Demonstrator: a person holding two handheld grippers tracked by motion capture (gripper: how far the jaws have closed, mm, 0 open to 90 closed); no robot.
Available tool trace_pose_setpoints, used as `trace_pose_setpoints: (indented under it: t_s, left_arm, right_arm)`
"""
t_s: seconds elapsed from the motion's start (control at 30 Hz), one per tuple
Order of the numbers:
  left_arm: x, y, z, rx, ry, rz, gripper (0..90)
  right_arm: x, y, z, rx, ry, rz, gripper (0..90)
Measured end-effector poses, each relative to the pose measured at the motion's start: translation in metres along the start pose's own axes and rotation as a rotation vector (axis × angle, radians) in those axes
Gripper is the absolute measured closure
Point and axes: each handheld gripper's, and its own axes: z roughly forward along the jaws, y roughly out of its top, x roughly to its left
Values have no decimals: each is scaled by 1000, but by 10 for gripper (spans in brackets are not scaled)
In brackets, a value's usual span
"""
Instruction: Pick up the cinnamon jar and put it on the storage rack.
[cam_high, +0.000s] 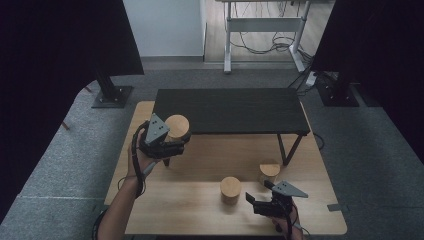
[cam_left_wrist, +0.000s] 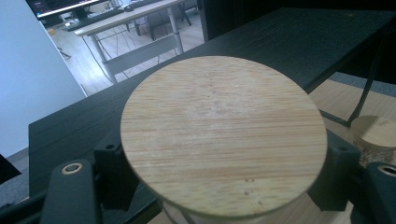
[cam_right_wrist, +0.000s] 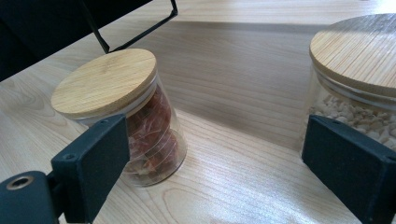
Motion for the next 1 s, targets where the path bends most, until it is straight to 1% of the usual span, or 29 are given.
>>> trace_pose_setpoints:
  t_s: [0.33, 0.63, 0.8, 1.0]
  left_arm:
    - [2, -1, -1, -6, 6, -6, 251]
    - [2, 5, 1, -2, -4, 9, 252]
    - [1, 8, 1, -16, -20, 11, 253]
    - [3, 13, -1, -29, -18, 8, 253]
  right_arm:
    - [0, 0, 1, 5, -3, 1, 71]
    - [0, 0, 1, 7, -3, 1, 70]
    - [0, 0, 1, 8, -4, 1, 70]
    - [0, 0, 1, 8, -3, 2, 69]
